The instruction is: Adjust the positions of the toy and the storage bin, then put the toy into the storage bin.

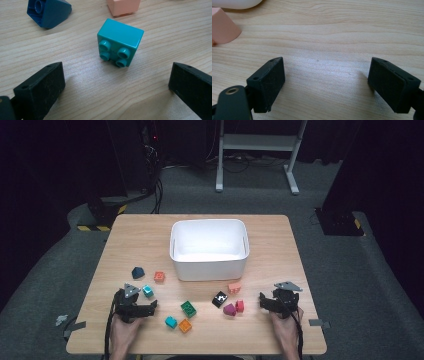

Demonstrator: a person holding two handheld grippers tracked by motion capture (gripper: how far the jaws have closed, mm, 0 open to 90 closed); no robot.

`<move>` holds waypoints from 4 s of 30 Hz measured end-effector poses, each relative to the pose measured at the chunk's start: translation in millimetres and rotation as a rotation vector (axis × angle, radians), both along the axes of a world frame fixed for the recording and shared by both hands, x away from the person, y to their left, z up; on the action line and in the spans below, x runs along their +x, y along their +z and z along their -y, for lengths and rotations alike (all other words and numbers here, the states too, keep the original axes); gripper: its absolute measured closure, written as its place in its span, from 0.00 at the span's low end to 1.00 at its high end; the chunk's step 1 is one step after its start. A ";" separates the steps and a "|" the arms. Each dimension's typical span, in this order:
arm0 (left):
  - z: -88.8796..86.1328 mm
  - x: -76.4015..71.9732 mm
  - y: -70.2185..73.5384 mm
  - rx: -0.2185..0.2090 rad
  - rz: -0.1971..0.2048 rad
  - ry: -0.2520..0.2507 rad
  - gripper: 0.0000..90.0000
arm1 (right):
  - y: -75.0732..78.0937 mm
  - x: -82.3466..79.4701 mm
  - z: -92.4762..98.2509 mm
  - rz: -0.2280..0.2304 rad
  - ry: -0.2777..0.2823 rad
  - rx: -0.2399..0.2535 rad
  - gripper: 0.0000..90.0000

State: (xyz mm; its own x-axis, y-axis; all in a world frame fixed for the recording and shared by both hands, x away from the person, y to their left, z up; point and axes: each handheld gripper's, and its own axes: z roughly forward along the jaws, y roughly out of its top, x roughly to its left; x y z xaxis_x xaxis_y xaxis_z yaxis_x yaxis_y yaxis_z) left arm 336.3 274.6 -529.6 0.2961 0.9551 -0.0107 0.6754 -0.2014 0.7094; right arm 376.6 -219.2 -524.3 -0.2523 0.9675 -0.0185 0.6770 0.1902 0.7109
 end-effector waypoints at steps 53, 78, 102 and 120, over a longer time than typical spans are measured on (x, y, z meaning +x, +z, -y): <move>0.7 1.8 0.1 0.002 0.002 0.008 0.01 | 26.3 -9.4 -48.6 0.051 0.294 0.154 0.36; 0.7 1.8 0.1 0.002 0.002 0.009 0.01 | 28.9 20.8 -89.2 -0.039 0.360 0.127 0.35; 0.7 1.7 0.1 0.001 0.002 0.011 0.02 | 16.9 31.3 -96.4 -0.076 0.346 0.068 0.41; 0.6 1.6 0.1 0.000 0.003 0.011 0.02 | 19.1 25.5 -93.8 -0.039 0.350 0.048 0.52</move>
State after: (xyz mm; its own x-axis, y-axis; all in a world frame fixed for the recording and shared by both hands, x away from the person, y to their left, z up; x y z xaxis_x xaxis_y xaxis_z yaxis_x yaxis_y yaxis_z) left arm 337.9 274.0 -529.5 0.2855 0.9583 -0.0100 0.6752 -0.1937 0.7118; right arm 402.1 -125.4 -505.2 -0.5686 0.8216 0.0406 0.6031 0.3829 0.6997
